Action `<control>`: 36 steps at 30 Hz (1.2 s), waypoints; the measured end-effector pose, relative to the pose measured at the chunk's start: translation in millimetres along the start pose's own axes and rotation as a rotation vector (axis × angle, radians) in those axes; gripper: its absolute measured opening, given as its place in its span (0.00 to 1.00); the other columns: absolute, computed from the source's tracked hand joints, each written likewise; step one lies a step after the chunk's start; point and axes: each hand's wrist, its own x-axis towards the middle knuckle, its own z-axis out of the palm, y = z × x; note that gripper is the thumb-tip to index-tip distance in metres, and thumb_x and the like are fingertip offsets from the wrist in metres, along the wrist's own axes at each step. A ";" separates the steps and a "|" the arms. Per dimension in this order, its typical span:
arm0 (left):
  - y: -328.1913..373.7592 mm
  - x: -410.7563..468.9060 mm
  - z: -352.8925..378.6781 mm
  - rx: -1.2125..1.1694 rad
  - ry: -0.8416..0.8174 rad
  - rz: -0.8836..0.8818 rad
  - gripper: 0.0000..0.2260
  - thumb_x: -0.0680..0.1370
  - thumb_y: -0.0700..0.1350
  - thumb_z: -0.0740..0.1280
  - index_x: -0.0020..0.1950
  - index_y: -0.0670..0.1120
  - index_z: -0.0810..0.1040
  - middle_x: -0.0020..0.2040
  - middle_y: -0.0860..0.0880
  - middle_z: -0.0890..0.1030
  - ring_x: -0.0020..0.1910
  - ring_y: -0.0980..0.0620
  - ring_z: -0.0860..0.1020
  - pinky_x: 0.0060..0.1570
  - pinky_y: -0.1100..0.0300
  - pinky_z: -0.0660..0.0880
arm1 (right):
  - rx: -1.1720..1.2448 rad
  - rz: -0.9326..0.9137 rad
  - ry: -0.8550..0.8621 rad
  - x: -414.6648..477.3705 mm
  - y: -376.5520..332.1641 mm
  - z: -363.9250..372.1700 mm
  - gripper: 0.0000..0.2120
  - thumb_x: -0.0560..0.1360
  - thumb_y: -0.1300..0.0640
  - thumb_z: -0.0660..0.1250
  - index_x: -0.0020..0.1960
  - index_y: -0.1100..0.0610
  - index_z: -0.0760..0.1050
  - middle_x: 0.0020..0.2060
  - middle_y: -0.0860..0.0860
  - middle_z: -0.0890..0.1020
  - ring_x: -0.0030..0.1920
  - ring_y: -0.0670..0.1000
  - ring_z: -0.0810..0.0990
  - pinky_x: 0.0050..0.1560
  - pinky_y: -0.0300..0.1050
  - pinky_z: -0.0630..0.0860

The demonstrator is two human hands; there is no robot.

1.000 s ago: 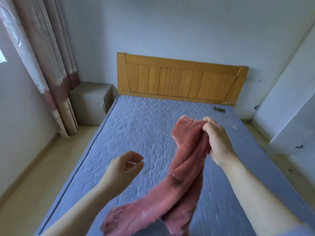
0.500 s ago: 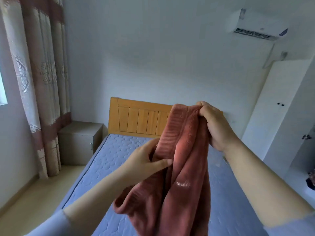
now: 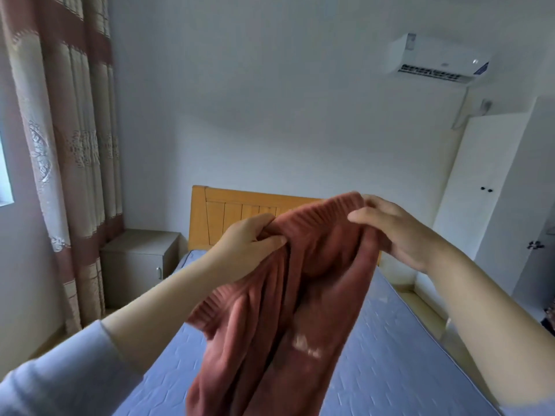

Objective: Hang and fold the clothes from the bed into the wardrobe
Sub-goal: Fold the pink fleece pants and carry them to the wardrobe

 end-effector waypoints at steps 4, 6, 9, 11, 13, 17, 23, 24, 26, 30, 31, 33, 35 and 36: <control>10.0 10.0 -8.6 0.078 -0.062 0.029 0.05 0.71 0.49 0.66 0.38 0.51 0.72 0.29 0.61 0.73 0.31 0.61 0.69 0.36 0.59 0.67 | -0.170 0.004 -0.122 -5.7 -6.3 19.4 0.32 0.61 0.41 0.79 0.62 0.46 0.75 0.54 0.50 0.84 0.51 0.47 0.84 0.52 0.43 0.78; 14.1 11.3 -9.5 0.102 -0.056 0.026 0.03 0.68 0.51 0.63 0.37 0.53 0.73 0.30 0.62 0.75 0.31 0.61 0.70 0.35 0.61 0.68 | -0.231 -0.020 -0.157 -10.2 -8.9 30.7 0.33 0.61 0.38 0.76 0.63 0.45 0.75 0.54 0.48 0.83 0.51 0.44 0.83 0.51 0.41 0.78; 16.2 16.0 -14.6 0.087 0.017 0.020 0.04 0.67 0.51 0.63 0.35 0.52 0.72 0.29 0.61 0.74 0.30 0.61 0.69 0.31 0.65 0.65 | -0.379 -0.077 -0.164 -15.7 -7.5 45.5 0.35 0.59 0.30 0.75 0.63 0.40 0.73 0.54 0.41 0.81 0.56 0.42 0.80 0.57 0.43 0.78; 16.5 19.8 -18.9 0.111 0.039 0.019 0.07 0.68 0.51 0.65 0.34 0.50 0.72 0.28 0.60 0.73 0.30 0.60 0.68 0.31 0.65 0.64 | -0.477 -0.108 -0.135 -16.2 -6.4 52.1 0.33 0.62 0.37 0.76 0.64 0.41 0.71 0.52 0.41 0.80 0.50 0.42 0.81 0.48 0.41 0.81; 15.0 21.8 -21.2 0.153 0.059 0.005 0.09 0.71 0.50 0.69 0.35 0.48 0.73 0.28 0.57 0.72 0.29 0.60 0.68 0.31 0.65 0.64 | -0.638 -0.144 -0.063 -10.7 -5.9 52.9 0.25 0.66 0.48 0.72 0.62 0.44 0.71 0.48 0.42 0.80 0.42 0.43 0.81 0.37 0.39 0.79; 11.4 18.5 -23.6 0.167 0.067 -0.040 0.11 0.72 0.52 0.72 0.36 0.48 0.74 0.29 0.56 0.71 0.30 0.60 0.68 0.31 0.67 0.64 | -0.727 -0.190 0.039 4.2 -4.3 42.7 0.04 0.69 0.54 0.68 0.44 0.50 0.76 0.33 0.45 0.79 0.32 0.47 0.76 0.32 0.44 0.69; -4.2 6.1 -30.6 0.379 -0.222 -0.127 0.14 0.64 0.58 0.76 0.39 0.55 0.74 0.37 0.57 0.77 0.37 0.58 0.75 0.34 0.62 0.70 | -0.829 -0.279 0.323 19.5 -14.9 18.4 0.04 0.68 0.55 0.69 0.35 0.49 0.74 0.28 0.45 0.76 0.34 0.47 0.75 0.32 0.42 0.66; -10.1 4.2 -32.5 0.422 -0.219 -0.145 0.14 0.64 0.57 0.74 0.39 0.55 0.72 0.37 0.56 0.77 0.37 0.56 0.75 0.34 0.61 0.70 | -0.878 -0.300 0.356 20.8 -17.0 15.6 0.05 0.68 0.55 0.68 0.35 0.49 0.74 0.29 0.44 0.76 0.34 0.47 0.74 0.33 0.42 0.65; -21.4 1.8 -37.9 0.473 -0.184 -0.186 0.12 0.63 0.54 0.72 0.38 0.54 0.69 0.37 0.54 0.76 0.38 0.52 0.75 0.36 0.58 0.71 | -0.928 -0.321 0.434 22.4 -18.1 6.6 0.02 0.69 0.54 0.68 0.38 0.49 0.75 0.30 0.45 0.77 0.36 0.50 0.75 0.34 0.44 0.67; -31.8 4.7 -51.9 0.459 -0.108 -0.178 0.09 0.64 0.50 0.68 0.38 0.53 0.70 0.35 0.53 0.75 0.39 0.48 0.74 0.39 0.55 0.71 | -0.879 -0.268 0.481 22.0 -12.0 -16.5 0.03 0.71 0.56 0.68 0.45 0.52 0.79 0.37 0.48 0.82 0.42 0.53 0.79 0.43 0.50 0.76; -32.6 7.6 -54.4 0.445 -0.075 -0.149 0.08 0.67 0.47 0.70 0.39 0.53 0.70 0.35 0.54 0.75 0.39 0.47 0.74 0.38 0.57 0.70 | -0.869 -0.250 0.466 20.9 -9.5 -20.5 0.04 0.71 0.57 0.68 0.45 0.51 0.80 0.39 0.48 0.82 0.43 0.53 0.79 0.45 0.50 0.77; -33.6 14.4 -58.7 0.421 0.030 -0.085 0.07 0.70 0.41 0.71 0.43 0.49 0.74 0.35 0.53 0.75 0.39 0.47 0.73 0.35 0.63 0.67 | -0.857 -0.246 0.455 20.2 -4.5 -25.3 0.04 0.71 0.57 0.68 0.45 0.49 0.79 0.38 0.47 0.82 0.43 0.52 0.80 0.45 0.49 0.77; -31.5 22.8 -61.8 0.405 0.159 -0.018 0.07 0.71 0.39 0.71 0.46 0.45 0.76 0.34 0.52 0.76 0.37 0.47 0.73 0.33 0.70 0.65 | -0.835 -0.274 0.465 20.4 -3.0 -30.2 0.05 0.72 0.58 0.68 0.46 0.51 0.80 0.39 0.46 0.83 0.43 0.51 0.80 0.45 0.46 0.76; -29.3 27.8 -63.6 0.390 0.223 0.004 0.07 0.70 0.39 0.72 0.46 0.45 0.77 0.34 0.51 0.76 0.37 0.47 0.73 0.33 0.71 0.64 | -0.827 -0.290 0.458 21.2 -4.3 -32.9 0.06 0.72 0.58 0.69 0.48 0.51 0.81 0.40 0.47 0.83 0.44 0.50 0.80 0.45 0.45 0.76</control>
